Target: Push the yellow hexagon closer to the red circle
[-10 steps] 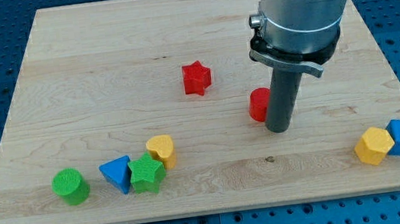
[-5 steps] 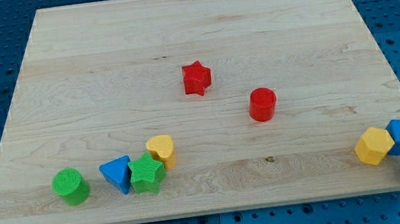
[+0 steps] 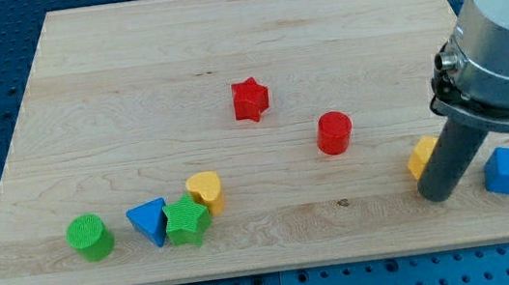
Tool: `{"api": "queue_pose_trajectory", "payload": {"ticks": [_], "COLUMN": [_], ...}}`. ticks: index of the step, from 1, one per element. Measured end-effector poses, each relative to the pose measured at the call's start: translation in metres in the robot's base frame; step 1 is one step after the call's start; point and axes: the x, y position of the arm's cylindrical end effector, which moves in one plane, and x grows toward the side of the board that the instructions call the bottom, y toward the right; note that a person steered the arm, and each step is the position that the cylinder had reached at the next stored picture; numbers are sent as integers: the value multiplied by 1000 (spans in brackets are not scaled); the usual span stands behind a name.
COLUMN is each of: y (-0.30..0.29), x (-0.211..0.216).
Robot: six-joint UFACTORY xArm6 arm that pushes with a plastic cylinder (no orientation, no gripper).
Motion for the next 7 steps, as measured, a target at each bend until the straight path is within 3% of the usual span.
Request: {"api": "queue_pose_trajectory", "payload": {"ticks": [4, 5, 7], "y": [42, 38, 34], "x": [-86, -81, -33]}}
